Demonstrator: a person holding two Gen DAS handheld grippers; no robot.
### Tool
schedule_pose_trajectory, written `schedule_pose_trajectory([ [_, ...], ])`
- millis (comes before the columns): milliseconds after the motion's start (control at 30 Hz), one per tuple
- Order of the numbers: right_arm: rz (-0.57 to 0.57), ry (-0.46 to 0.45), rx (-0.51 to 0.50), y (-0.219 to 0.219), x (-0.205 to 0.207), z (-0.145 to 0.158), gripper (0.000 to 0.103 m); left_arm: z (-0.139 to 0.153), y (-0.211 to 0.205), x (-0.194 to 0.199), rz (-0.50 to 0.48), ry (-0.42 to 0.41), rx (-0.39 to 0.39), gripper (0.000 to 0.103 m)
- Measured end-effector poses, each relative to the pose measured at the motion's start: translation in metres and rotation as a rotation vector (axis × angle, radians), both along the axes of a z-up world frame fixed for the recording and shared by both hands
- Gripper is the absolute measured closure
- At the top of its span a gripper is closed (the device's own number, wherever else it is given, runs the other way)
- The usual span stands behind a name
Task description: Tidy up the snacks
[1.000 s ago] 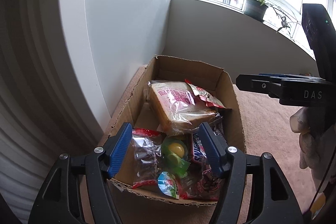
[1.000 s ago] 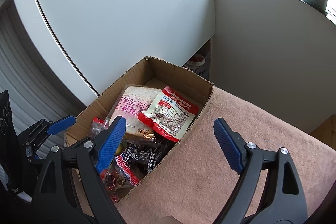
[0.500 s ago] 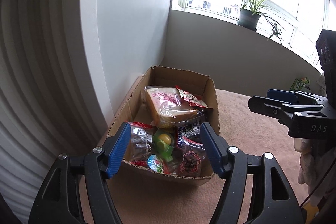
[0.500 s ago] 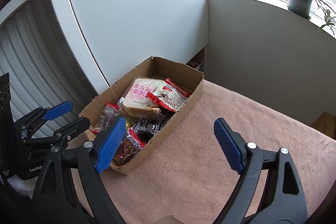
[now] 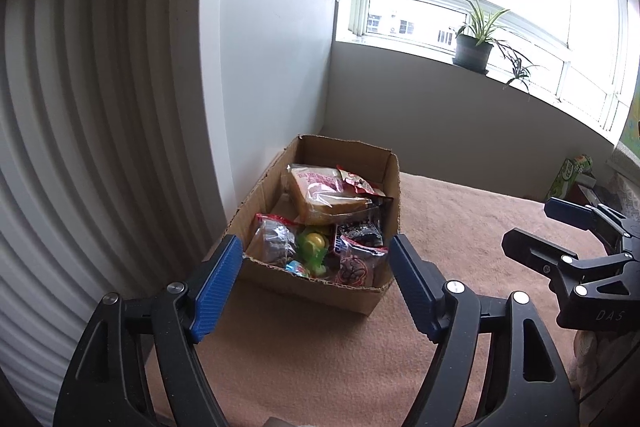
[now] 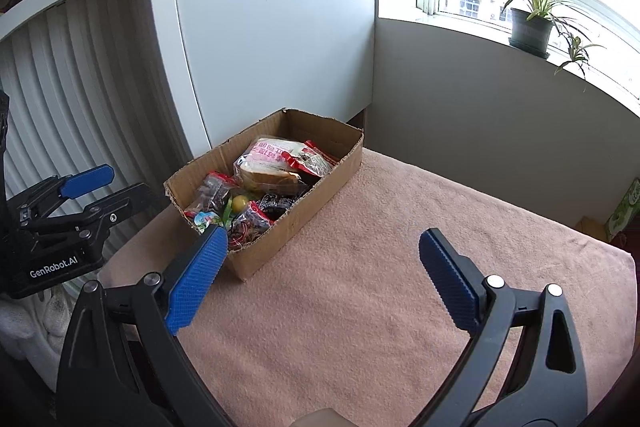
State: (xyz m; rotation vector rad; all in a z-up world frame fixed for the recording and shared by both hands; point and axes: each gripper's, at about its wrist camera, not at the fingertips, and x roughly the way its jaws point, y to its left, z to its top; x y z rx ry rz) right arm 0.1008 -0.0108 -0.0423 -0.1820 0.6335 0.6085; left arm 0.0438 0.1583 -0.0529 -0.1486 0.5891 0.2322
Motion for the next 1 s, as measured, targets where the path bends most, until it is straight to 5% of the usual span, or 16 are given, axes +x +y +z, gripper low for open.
schedule_pose_trajectory([
  [300,-0.027,-0.032,0.024,-0.016,-0.043,0.003,0.000,0.005,-0.010,-0.030,0.039,-0.031,-0.008,0.022],
  [1000,-0.064,-0.009,0.029,-0.031,-0.063,0.002,0.000,0.009,-0.026,-0.047,0.019,-0.040,0.005,0.022],
])
